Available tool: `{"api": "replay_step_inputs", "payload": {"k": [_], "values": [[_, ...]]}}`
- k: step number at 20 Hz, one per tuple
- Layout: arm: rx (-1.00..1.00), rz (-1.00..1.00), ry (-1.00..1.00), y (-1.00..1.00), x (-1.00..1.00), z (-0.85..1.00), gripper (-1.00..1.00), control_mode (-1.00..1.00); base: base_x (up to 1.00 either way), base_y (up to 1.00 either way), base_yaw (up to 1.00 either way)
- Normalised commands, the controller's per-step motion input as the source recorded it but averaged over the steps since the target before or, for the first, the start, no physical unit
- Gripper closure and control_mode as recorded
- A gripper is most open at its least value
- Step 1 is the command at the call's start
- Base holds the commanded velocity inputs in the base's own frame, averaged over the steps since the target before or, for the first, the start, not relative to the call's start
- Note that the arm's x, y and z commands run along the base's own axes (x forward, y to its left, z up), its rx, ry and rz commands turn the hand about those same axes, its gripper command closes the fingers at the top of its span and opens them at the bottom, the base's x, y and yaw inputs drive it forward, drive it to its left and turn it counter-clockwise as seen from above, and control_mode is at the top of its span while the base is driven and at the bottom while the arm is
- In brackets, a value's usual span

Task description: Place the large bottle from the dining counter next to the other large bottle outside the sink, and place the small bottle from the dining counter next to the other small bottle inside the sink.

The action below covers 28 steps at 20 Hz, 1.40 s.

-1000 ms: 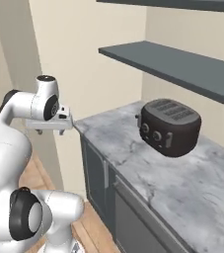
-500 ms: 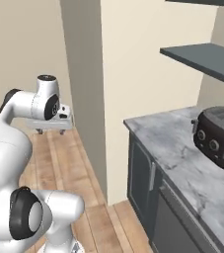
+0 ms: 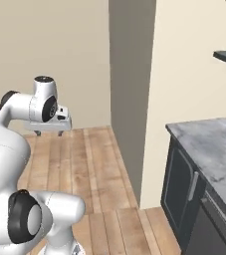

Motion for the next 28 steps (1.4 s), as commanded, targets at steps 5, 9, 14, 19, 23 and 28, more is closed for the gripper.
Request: {"api": "replay_step_inputs", "payload": {"k": [5,9,14,19,23,28], "values": [[0.0,0.0,0.0,0.0,0.0,0.0,-1.0,1.0,0.34,0.23,0.11],[0.0,0.0,0.0,0.0,0.0,0.0,-1.0,1.0,0.61,0.47,0.18],[0.0,0.0,0.0,0.0,0.0,0.0,-1.0,1.0,0.58,0.56,0.12],[0.0,0.0,0.0,0.0,0.0,0.0,-1.0,1.0,0.99,0.11,0.04],[0.0,0.0,0.0,0.0,0.0,0.0,-1.0,1.0,0.94,0.16,0.02],[0.0,0.0,0.0,0.0,0.0,0.0,-1.0,1.0,0.81,0.43,0.0]]}}
